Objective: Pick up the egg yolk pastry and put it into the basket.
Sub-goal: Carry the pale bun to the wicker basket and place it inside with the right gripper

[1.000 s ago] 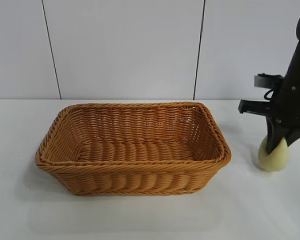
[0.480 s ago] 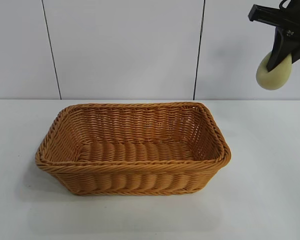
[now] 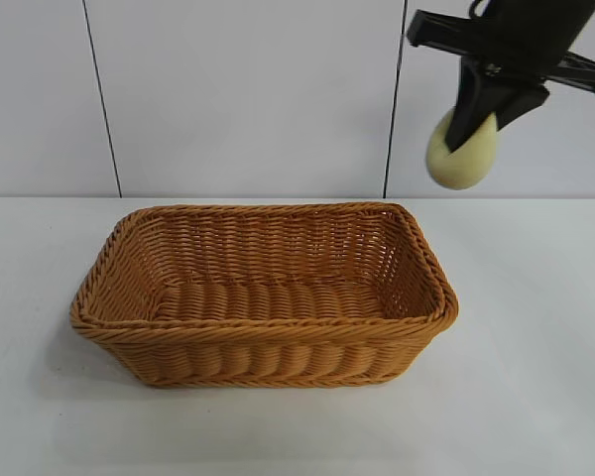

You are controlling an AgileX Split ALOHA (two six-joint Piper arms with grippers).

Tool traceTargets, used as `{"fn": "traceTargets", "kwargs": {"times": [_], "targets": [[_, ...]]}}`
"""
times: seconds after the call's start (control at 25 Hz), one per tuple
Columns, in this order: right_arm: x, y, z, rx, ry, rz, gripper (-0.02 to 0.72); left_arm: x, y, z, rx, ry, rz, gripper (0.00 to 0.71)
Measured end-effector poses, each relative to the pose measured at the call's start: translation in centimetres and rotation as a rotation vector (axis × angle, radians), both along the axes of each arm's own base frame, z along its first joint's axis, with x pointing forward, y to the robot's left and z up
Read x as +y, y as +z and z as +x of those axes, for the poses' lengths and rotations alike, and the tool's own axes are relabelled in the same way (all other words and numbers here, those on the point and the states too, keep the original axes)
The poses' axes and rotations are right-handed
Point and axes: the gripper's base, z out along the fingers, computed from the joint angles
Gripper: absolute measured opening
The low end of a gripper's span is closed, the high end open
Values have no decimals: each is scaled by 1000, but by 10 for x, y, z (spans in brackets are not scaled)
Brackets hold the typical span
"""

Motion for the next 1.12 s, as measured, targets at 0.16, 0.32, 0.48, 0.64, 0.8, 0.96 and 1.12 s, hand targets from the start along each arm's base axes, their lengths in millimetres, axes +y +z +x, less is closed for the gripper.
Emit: {"fn": "traceTargets", "kwargs": {"times": [0.16,0.32,0.48,0.64,0.8,0.96,1.12], "targets": [[55,1,-19,-27,126,21,19,0,0,0,0,0,0,654],[87,2,-32,-53,186,42,19,0,0,0,0,0,-1,654],[101,3,-39,-69,200,60,19,0,0,0,0,0,-1,654],[103,3,-35,-97,180,77,19,0,0,0,0,0,-1,654],[108,-17,-27,-65,170,68,19,0,0,0,0,0,-1,654],[117,-50,-16,-19,145,75,19,0,0,0,0,0,-1,654],[122,-83,-9,41,128,68,19,0,0,0,0,0,-1,654]]}}
